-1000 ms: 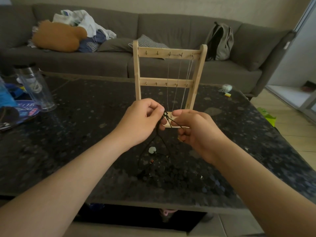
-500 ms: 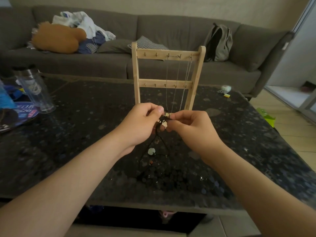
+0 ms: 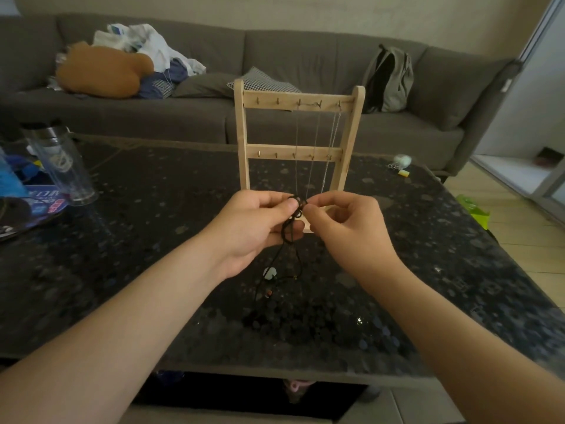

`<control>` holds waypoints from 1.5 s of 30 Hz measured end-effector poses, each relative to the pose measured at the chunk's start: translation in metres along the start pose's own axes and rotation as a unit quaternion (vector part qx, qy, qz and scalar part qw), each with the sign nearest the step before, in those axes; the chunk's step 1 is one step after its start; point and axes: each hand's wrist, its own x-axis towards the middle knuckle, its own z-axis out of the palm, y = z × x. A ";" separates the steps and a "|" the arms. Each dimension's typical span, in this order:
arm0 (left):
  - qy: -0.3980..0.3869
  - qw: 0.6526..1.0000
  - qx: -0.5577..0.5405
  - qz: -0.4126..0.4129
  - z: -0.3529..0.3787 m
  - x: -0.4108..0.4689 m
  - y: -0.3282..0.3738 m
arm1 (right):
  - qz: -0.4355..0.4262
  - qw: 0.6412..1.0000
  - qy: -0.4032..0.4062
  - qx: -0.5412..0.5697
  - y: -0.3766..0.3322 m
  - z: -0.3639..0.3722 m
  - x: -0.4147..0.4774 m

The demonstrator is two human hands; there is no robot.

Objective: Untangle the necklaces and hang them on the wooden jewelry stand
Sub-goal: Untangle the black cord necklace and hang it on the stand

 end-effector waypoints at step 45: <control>0.138 0.848 0.434 0.270 0.018 0.012 0.008 | 0.208 0.972 -0.048 0.102 -0.026 0.012 0.018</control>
